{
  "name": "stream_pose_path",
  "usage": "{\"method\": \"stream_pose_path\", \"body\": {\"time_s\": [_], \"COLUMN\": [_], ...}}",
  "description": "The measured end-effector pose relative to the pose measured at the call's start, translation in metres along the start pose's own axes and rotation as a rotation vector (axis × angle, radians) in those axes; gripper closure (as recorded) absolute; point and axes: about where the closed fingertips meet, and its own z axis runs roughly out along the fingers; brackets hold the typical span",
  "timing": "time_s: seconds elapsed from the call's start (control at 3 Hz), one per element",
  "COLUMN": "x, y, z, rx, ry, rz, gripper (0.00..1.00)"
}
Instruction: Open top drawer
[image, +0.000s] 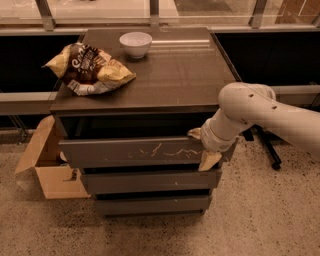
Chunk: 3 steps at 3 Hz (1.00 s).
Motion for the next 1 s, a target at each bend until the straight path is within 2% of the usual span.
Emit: {"method": "stream_pose_path", "body": {"time_s": [0.33, 0.67, 1.0], "x": [-0.0222, -0.0234, -0.0245], "y": [0.023, 0.0215, 0.0223], "z": [-0.0211, -0.0261, -0.0286], "rx": [0.016, 0.016, 0.016], "ry": [-0.007, -0.007, -0.007], "rz": [-0.026, -0.026, -0.026], "gripper": [0.73, 0.96, 1.0]}}
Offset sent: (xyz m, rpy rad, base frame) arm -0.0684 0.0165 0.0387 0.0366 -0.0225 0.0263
